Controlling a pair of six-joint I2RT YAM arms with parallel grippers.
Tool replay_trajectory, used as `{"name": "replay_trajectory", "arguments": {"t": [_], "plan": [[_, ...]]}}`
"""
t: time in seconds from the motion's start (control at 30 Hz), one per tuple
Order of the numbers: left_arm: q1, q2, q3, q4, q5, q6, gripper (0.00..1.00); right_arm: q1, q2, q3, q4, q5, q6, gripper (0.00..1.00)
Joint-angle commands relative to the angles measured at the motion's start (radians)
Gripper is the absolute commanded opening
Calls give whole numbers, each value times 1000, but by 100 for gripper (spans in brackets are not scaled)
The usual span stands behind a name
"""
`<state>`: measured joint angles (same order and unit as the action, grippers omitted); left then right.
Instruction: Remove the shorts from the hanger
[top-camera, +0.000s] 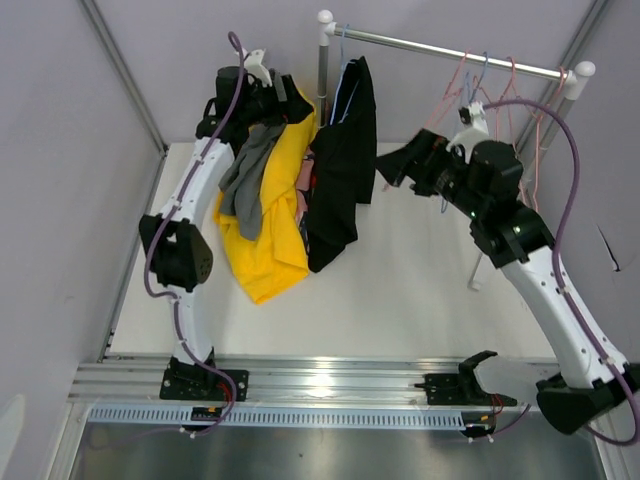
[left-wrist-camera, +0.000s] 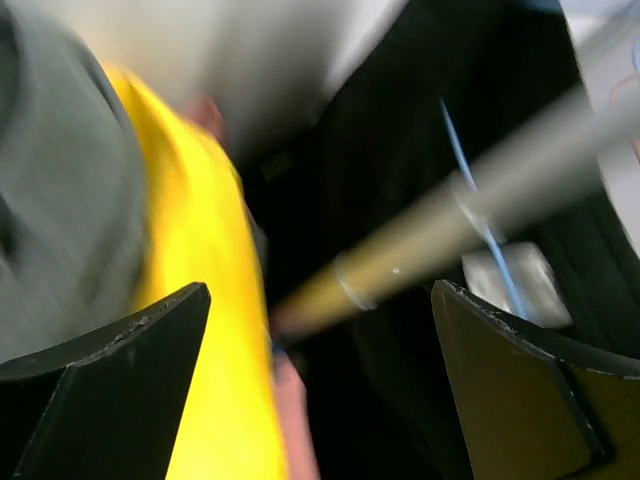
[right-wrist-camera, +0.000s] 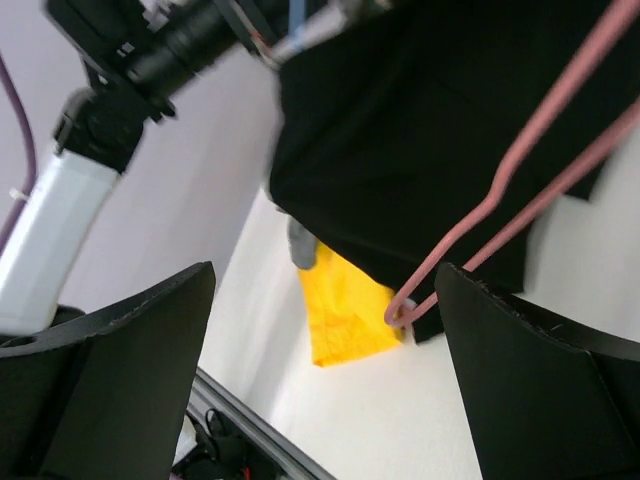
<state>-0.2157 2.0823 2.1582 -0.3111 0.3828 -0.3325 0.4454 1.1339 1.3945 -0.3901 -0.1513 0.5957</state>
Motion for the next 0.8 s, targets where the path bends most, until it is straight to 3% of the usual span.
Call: {"name": "replay_trajectory", "arguments": {"t": [0.0,0.23,0.47,0.57,0.7,0.77], "plan": [[-28,-273,-119,-48,-14,1,99,55,102,176,105,15,-69,99],[-56,-906,-810,-16,-185,39,99,64,468,544,70,19,-120,99],[-79,-1287,-1235,-10,-236,58,99,58,746,856,19,39,-139,99],[-79,-1401,-1334,38,-222,-5,99,58,817,942,30,44,-113,96],[-80,-1429,-1394,27,-177,-16,99,67,885,948,92,56,-77,87],[-82,-1430,-1400,18,-168,-2,99,75,899,945,120,73,-76,70]]}}
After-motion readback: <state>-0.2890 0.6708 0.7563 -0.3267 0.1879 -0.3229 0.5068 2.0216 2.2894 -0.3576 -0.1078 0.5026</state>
